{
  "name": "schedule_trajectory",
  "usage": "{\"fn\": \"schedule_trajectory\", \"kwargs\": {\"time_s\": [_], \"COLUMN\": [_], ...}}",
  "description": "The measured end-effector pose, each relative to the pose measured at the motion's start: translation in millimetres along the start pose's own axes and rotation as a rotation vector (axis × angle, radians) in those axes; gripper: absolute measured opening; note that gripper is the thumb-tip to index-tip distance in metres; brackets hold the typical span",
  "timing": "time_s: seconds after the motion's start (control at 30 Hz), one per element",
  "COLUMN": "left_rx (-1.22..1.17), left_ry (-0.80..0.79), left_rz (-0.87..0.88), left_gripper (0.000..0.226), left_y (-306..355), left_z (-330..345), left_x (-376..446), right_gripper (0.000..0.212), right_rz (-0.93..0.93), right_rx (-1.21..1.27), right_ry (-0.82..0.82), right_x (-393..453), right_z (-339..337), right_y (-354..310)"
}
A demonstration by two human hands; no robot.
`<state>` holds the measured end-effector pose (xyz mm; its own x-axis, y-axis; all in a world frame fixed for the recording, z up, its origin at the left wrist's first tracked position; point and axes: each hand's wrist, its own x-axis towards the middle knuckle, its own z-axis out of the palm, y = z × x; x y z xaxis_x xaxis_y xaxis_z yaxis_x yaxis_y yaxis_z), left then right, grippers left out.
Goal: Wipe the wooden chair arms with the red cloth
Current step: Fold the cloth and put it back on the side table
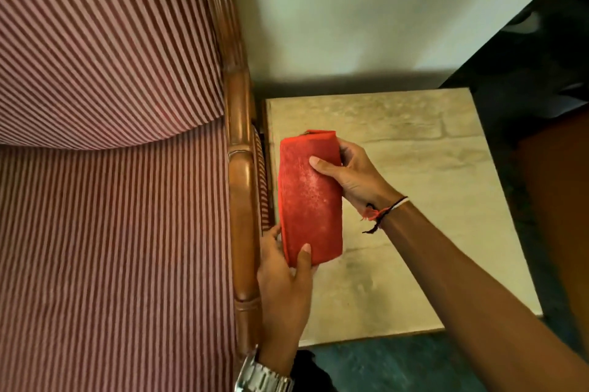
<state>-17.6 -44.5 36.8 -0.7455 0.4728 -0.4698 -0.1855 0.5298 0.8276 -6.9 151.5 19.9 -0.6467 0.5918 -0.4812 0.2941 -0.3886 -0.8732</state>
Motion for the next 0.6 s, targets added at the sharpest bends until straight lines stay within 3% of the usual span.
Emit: {"fn": "schedule_trajectory", "kwargs": {"time_s": [0.13,0.27,0.5,0.6], "left_rx": [0.243,0.553,0.949,1.051], "left_ry": [-0.082,-0.236,-0.307,-0.298], "left_rz": [-0.020,0.030,-0.022,-0.039], "left_gripper": [0.066,0.074,0.079,0.082], "left_y": [-28,-65,-93,-94], "left_z": [26,45,61,67], "left_x": [25,50,64,65], "right_gripper": [0.047,0.068,0.069,0.082], "right_rz": [0.102,0.232,-0.228,-0.166], "right_rx": [-0.202,-0.348,-1.202,-1.410], "right_ry": [0.003,0.058,-0.145,-0.318], "right_x": [31,40,-12,-30], "right_z": [-13,-27,-28,-18], "right_y": [43,83,134,152]}}
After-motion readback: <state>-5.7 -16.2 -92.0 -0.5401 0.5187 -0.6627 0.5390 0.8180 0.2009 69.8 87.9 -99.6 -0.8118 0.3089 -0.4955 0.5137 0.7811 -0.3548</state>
